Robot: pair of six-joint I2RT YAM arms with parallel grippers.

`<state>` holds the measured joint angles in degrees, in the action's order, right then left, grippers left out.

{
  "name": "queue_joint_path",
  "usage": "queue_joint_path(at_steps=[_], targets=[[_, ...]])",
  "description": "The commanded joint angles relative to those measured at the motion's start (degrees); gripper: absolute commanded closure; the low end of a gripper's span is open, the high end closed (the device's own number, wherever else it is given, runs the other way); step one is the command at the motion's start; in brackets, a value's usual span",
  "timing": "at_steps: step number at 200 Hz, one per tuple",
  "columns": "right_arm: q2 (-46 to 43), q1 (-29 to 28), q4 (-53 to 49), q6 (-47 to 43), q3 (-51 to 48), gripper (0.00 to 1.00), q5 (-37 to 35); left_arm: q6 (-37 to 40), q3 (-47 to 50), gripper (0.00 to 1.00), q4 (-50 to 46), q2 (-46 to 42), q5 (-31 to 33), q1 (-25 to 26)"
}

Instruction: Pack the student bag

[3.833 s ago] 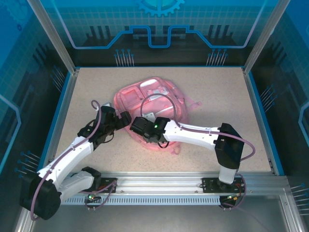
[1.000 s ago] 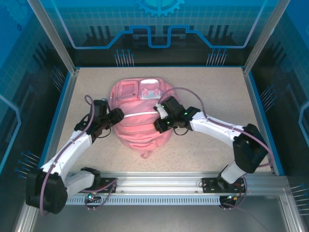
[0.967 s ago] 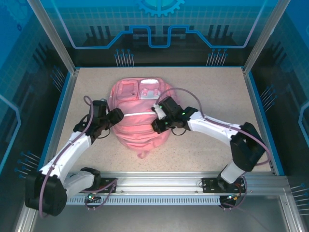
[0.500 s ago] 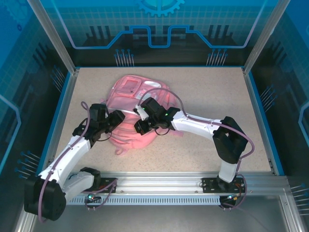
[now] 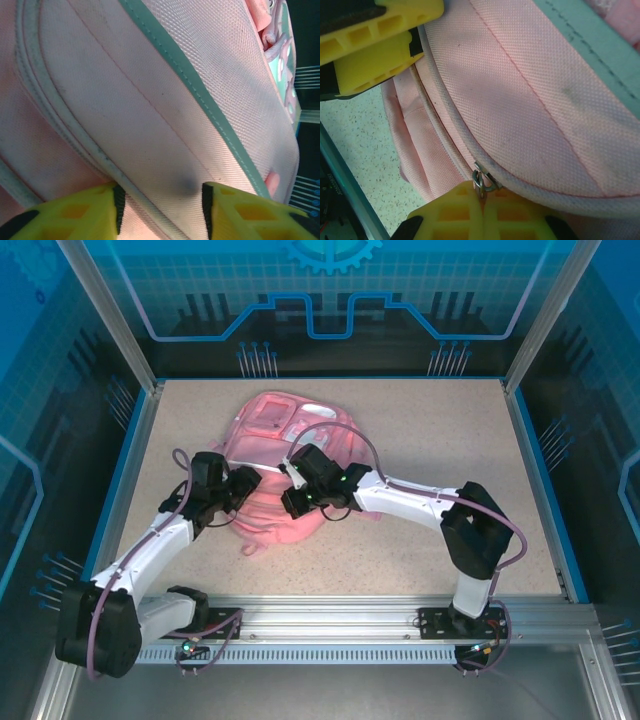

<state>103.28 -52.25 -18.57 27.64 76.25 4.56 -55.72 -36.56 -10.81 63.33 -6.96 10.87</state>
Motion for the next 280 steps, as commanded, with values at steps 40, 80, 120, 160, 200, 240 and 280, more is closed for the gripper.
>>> queue_joint_path(at_steps=[40, 80, 120, 160, 200, 240, 280], targets=[[-1.33, -0.88, -1.89, 1.39, 1.74, 1.0, -3.24, -0.98, 3.18, 0.46, -3.37, -4.29, 2.61, -0.06], [-1.24, -0.93, -2.06, 1.46, 2.04, 1.0, -2.69, -2.96, 4.22, 0.5, 3.63, -1.94, -2.1, -0.04], [-2.03, -1.01, -2.75, 1.45, 1.34, 1.0, -3.85, -2.66, 2.61, 0.62, 5.94, 0.36, -1.54, -0.06], [-5.07, -0.82, -7.52, -0.07, -0.62, 1.0, -13.11, 1.78, 1.62, 0.88, 3.65, -0.37, 3.46, -0.08], [-8.85, 2.72, -12.36, -1.57, -3.8, 1.0, -21.4, 7.15, 0.7, 1.0, -0.42, -1.02, 6.62, -0.06], [-7.42, 6.32, -14.16, -0.21, -0.9, 1.0, -23.32, 7.91, 0.63, 1.0, -1.4, -0.6, 6.04, -0.06], [-5.36, 6.8, -14.73, -1.44, 2.59, 1.0, -20.19, 8.52, 0.02, 1.0, -2.1, -0.4, 4.02, -0.06]])
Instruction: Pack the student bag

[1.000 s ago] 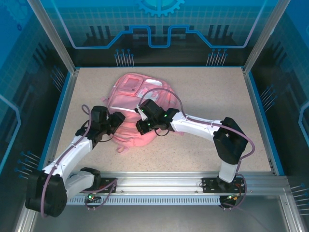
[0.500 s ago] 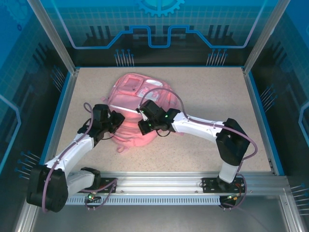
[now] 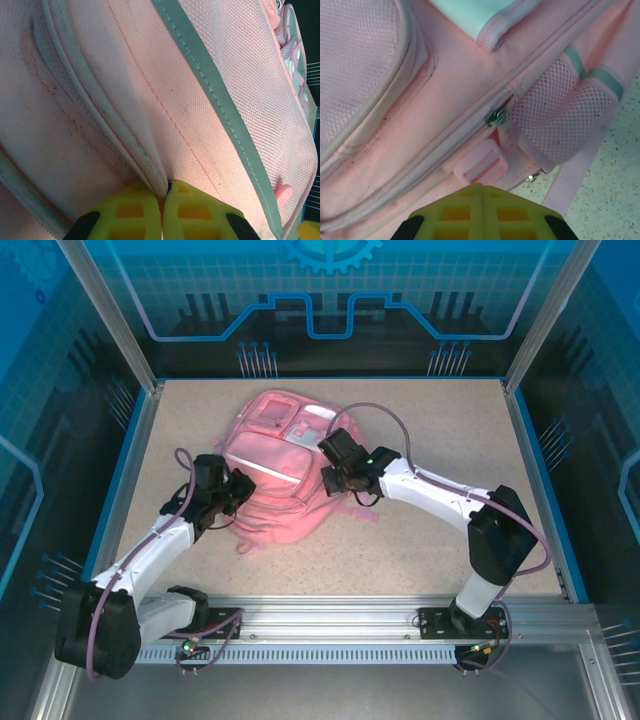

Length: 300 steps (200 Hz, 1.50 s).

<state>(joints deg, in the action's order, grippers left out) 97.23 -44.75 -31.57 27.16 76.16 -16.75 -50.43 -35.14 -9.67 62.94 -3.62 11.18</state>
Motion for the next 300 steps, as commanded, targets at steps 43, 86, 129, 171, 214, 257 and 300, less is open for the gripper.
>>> queue_joint_path(at_steps=[43, 86, 129, 171, 214, 257, 300], targets=[[-3.42, -4.4, 2.5, -6.74, -1.97, 0.63, 8.57, 2.57, -1.95, 1.0, -2.88, 0.14, -0.88, -0.37], [-0.99, -8.2, 2.48, -8.18, -1.58, 0.53, 9.96, 2.45, -2.81, 1.0, -2.78, 0.34, -1.15, -0.35], [2.99, -9.63, 1.59, -8.0, 2.1, 0.57, 8.67, 2.54, -3.09, 1.0, -3.31, -0.01, -1.23, -0.37], [5.24, -9.82, 0.37, -8.17, 3.86, 0.72, 7.27, 2.41, -3.01, 1.0, -3.5, -0.27, -1.22, -0.35], [3.58, -9.1, -1.62, -7.28, 2.66, 0.94, -0.62, 2.95, -3.1, 1.0, -4.88, -1.06, 0.23, -0.36], [-0.51, -4.0, -2.1, -3.17, -0.94, 0.98, -5.81, 4.25, -3.53, 1.0, -7.36, -1.85, 1.52, -0.37], [1.21, -2.12, -3.12, -2.05, 2.5, 1.0, -6.19, 4.8, -3.58, 1.0, -6.34, -1.65, -1.42, -0.37]])
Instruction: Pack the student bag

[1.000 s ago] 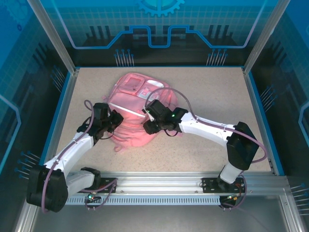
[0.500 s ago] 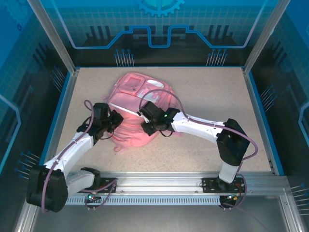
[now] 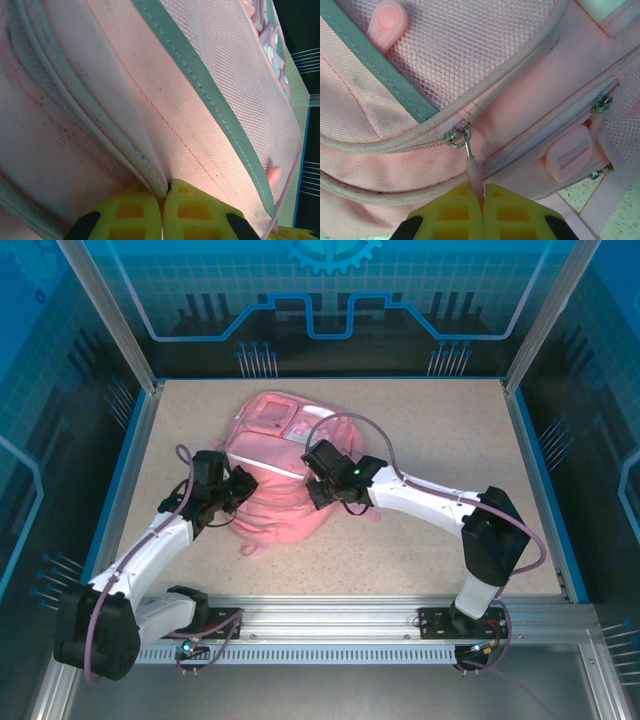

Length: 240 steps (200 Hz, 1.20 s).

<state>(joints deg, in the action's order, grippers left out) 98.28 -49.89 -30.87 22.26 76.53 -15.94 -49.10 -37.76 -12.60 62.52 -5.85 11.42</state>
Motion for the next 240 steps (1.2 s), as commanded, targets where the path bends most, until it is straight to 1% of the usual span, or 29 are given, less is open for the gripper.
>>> queue_joint_path(at_steps=[1, 17, 22, 31, 36, 52, 60, 73, 95, 101, 105, 112, 123, 137, 143, 164, 182, 196, 217, 220, 230, 240], targets=[[0.2, 3.12, -3.87, 2.86, 2.26, 1.0, -7.0, 3.52, -0.98, 1.0, -3.4, -1.25, 0.69, -0.61], [0.86, 3.72, -4.6, 3.8, 3.33, 1.0, -7.03, 4.29, -1.3, 0.99, -3.22, -1.55, -0.89, -0.61], [0.7, 3.97, -4.8, 4.06, 3.31, 1.0, -7.12, 4.68, -1.58, 0.91, -3.49, -1.61, -1.49, -0.61], [0.11, 4.48, -4.84, 4.25, 2.83, 1.0, -7.33, 5.21, -2.36, 0.71, -4.5, -1.73, -2.03, -0.61], [-0.41, 4.88, -4.81, 4.25, 2.39, 1.0, -7.55, 5.58, -2.9, 0.62, -5.13, -1.89, -2.14, -0.61], [-2.62, 6.45, -4.82, 4.17, 0.1, 1.0, -8.19, 6.59, -4.3, 0.39, -7.29, -2.38, -1.83, -0.61], [-3.99, 7.72, -4.9, 4.21, -1.41, 1.0, -8.39, 7.23, -5.1, 0.31, -8.16, -2.65, -1.34, -0.69], [-6.69, 10.06, -4.61, 4.44, -4.32, 1.0, -8.29, 8.1, -6.36, 0.22, -9.42, -3.14, -0.2, -1.0], [-11.17, 13.79, -4.03, 4.89, -9.17, 0.99, -7.52, 9.39, -7.72, 0.13, -10.55, -3.98, 2.81, -2.04], [-12.41, 14.61, -3.86, 4.9, -10.21, 0.96, -7.01, 9.81, -7.93, 0.1, -10.81, -4.15, 4.2, -2.31], [-13.28, 15.16, -3.62, 4.92, -10.91, 0.92, -6.73, 10.09, -8.09, 0.08, -10.99, -4.31, 5.24, -2.51], [-14.88, 15.82, -3.27, 4.92, -12.13, 0.81, -6.54, 10.59, -8.21, 0.05, -11.23, -4.67, 7.25, -2.75], [-17.94, 16.6, -2.39, 4.96, -13.64, 0.57, -7.35, 11.36, -8.28, 0.01, -11.24, -5.32, 11.15, -3.07], [-22.2, 17.39, -1.15, 4.48, -15.04, 0.31, -9.36, 11.98, -8.01, 0.01, -11.05, -6.27, 16.13, -3.88], [-23.99, 17.83, -0.4, 3.99, -15.53, 0.23, -10.37, 12.56, -7.71, 0.01, -10.3, -6.74, 18.19, -4.2], [-29.8, 20.22, 3.29, 1.42, -17.56, 0.01, -14.24, 13.92, -5.58, 0.01, -6.74, -8.26, 25.63, -5.72], [-33.14, 24.12, 5.36, 1.28, -18.72, 0.0, -17.17, 15.65, -3.81, 0.01, -3.03, -8.3, 28.09, -8.49], [-34.65, 27.42, 8.06, 1.76, -20.79, 0.0, -20.7, 17.38, -2.09, 0.01, 1.02, -7.58, 28.08, -10.87], [-35.81, 32.5, 15.74, 2.66, -25.73, 0.0, -26.07, 19.23, 1.96, 0.01, 9.86, -6.18, 24.86, -13.64], [-35.91, 33.24, 17.25, 2.43, -27.9, 0.0, -26.59, 19.38, 2.52, 0.01, 10.96, -5.97, 24.38, -13.91], [-36.23, 35.38, 22.27, 0.94, -31.87, 0.0, -26.15, 20.08, 4.19, 0.01, 14.2, -5.04, 23.58, -14.64], [-35.85, 37.75, 24.54, 0.34, -34.09, 0.0, -24.71, 21.82, 5.09, 0.01, 16.15, -3.92, 23.43, -14.91]])
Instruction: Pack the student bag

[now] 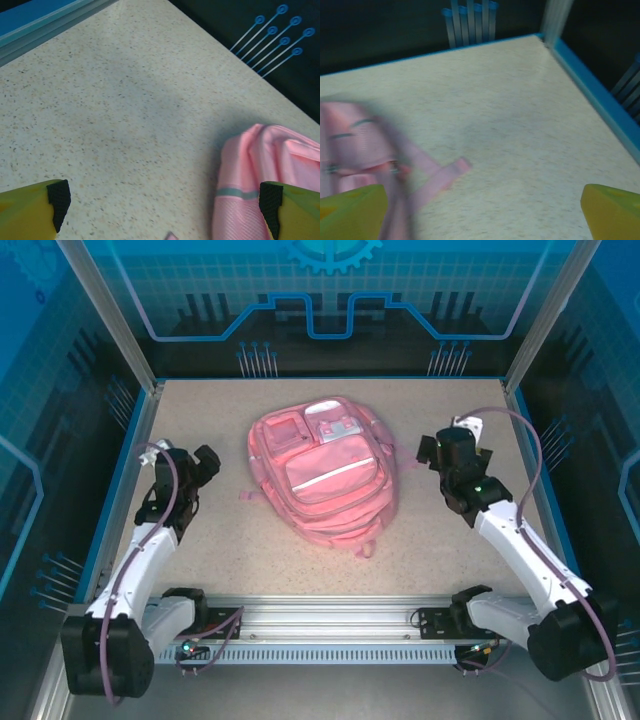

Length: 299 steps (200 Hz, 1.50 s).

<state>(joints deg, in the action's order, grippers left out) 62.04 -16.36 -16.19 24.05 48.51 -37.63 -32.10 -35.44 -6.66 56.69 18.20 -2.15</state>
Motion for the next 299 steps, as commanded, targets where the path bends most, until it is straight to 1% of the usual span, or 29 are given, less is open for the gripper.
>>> queue_joint_path(at_steps=[1, 15, 30, 40, 53, 71, 107, 125, 145, 175, 193, 214, 234, 246, 256, 262, 271, 288, 299], targets=[[0.46, 4.4, 9.99, -1.42, -6.24, 0.0, -2.96, 5.01, 2.85, 0.01, 10.36, 1.97, -0.62, -1.35], [1.7, 6.25, 13.41, -2.93, -8.97, 0.0, -3.59, 8.61, 3.24, 0.01, 11.4, 3.22, 0.06, -1.53], [2.87, 6.74, 19.65, -7.53, -12.88, 0.0, -3.37, 13.19, 4.8, 0.01, 15.31, 4.57, -0.03, -1.65], [3.58, 7.53, 23.55, -9.78, -15.26, 0.0, -0.49, 16.92, 6.72, 0.01, 20.16, 5.62, -1.64, -1.75], [4.92, 8.79, 25.58, -10.76, -16.43, 0.0, 4.23, 19.2, 8.39, 0.01, 24.87, 7.71, -2.13, -1.71], [6.95, 8.94, 30.47, -13.49, -18.44, 0.0, 6.94, 22.6, 9.79, 0.01, 30.89, 12.08, -4.73, -1.8], [9.42, 9.44, 42.58, -19.08, -22.73, 0.0, 14.15, 25.74, 12.44, 0.01, 44.98, 19.47, -13.47, -1.8], [11.24, 9.61, 48.73, -21.39, -24.6, 0.0, 17.97, 26.51, 13.4, 0.01, 48.17, 20.9, -15.22, -1.71], [14.63, 9.67, 56.76, -23.28, -26.79, 0.0, 19.86, 27.83, 16.37, 0.01, 56.36, 22.98, -17.35, -1.77], [19.24, 9.65, 60.33, -23.63, -26.25, 0.0, 22.05, 29.22, 17.74, 0.01, 62.31, 26.56, -19.95, -1.43], [21.27, 9.67, 61.71, -23.69, -26.1, 0.0, 22.53, 30.2, 18.03, 0.01, 64.05, 27.93, -20.22, -0.72], [23.39, 9.6, 62.94, -23.97, -25.75, 0.0, 23.04, 31.79, 16.96, 0.01, 64.02, 29.98, -18.27, 1.01], [24.1, 9.71, 63.2, -23.7, -25.63, 0.0, 22.74, 32.48, 15.76, 0.01, 63.77, 32.28, -14.48, 2.41], [24.14, 9.77, 63.1, -23.57, -25.57, 0.0, 22.77, 32.04, 15.46, 0.01, 62.81, 32.02, -13.05, 2.41], [24.18, 9.97, 62.79, -23.53, -25.46, 0.0, 22.94, 31.2, 14.83, 0.01, 61.6, 32.05, -10.4, 2.48], [24.16, 10.3, 62.31, -23.21, -25.18, 0.0, 23.44, 30.65, 14.28, 0.01, 60.44, 32.02, -8.13, 2.52], [24.11, 11.06, 61.72, -22.7, -24.9, 0.0, 24.69, 30.85, 14.46, 0.01, 61.04, 32.18, -7.19, 3.0], [24.09, 11.26, 61.54, -22.73, -24.93, 0.0, 24.84, 30.86, 14.61, 0.01, 61.21, 32.09, -7.1, 3.03], [24.09, 11.21, 61.62, -22.72, -24.89, 0.0, 24.81, 31.07, 14.4, 0.01, 60.97, 32.14, -8.15, 2.99]])
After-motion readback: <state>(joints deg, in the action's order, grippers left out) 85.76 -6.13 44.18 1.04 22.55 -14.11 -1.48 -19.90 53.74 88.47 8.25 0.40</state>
